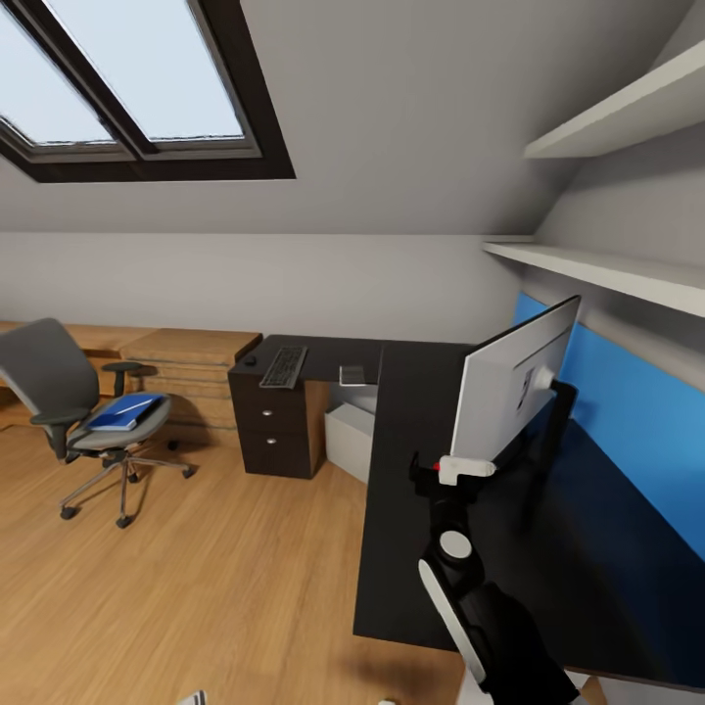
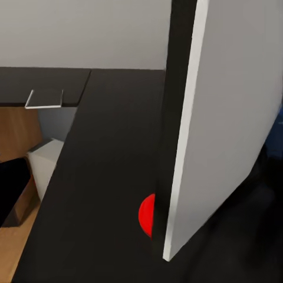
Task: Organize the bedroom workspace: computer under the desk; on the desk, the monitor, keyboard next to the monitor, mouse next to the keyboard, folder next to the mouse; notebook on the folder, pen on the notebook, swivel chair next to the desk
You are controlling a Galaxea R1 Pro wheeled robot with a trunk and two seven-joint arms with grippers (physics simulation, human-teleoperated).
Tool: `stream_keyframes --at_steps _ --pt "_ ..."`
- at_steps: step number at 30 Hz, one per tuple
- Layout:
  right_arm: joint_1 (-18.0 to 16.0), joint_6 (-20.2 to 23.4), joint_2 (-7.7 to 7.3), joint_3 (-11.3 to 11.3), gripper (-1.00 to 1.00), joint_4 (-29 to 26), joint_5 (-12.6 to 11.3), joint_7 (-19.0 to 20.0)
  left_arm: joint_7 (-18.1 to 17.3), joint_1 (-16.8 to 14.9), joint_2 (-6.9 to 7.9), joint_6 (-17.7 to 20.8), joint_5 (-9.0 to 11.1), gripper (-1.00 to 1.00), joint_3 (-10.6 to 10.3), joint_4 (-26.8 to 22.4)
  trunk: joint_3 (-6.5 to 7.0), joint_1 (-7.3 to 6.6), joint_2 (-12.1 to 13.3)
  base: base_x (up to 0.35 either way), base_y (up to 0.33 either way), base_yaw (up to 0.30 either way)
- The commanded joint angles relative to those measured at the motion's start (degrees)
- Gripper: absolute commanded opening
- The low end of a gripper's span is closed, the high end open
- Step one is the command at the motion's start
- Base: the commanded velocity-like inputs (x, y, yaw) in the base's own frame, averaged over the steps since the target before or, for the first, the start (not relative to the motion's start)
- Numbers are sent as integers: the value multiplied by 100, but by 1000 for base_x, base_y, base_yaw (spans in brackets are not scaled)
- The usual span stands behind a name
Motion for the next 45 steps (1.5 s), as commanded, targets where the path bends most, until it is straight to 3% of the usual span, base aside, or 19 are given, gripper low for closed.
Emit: stream_keyframes --at_steps 1,15,24,35,38,40,45 --pt "-6 2 5 15 100 14 19 -70 53 -11 5 -22 -10 100 -42 -22 -7 2 -4 153 46 0" --pt "-6 -37 8 -35 100 74 126 -140 43 -11 -3 -19 -10 100 -48 -22 -7 2 -4 26 8 0" --pt "-48 -128 8 -86 100 614 117 -132 42 -11 -12 -13 -10 100 -48 -22 -7 2 -4 0 0 0" --pt "-445 -168 -25 -94 100 833 136 -128 21 -11 -20 10 -11 100 -48 -30 -7 2 -4 0 0 0" --pt "-472 -357 -31 -46 100 801 296 -103 17 -10 -20 12 -14 100 -48 -31 -7 2 -4 0 0 0" --pt "-478 -567 -20 -34 100 806 554 -91 17 -11 -21 12 -12 100 -48 -31 -7 2 -4 0 0 0" --pt "-479 -621 1 -37 100 794 648 -127 16 -10 -21 12 -11 100 -48 -31 -7 2 -4 0 0 0"
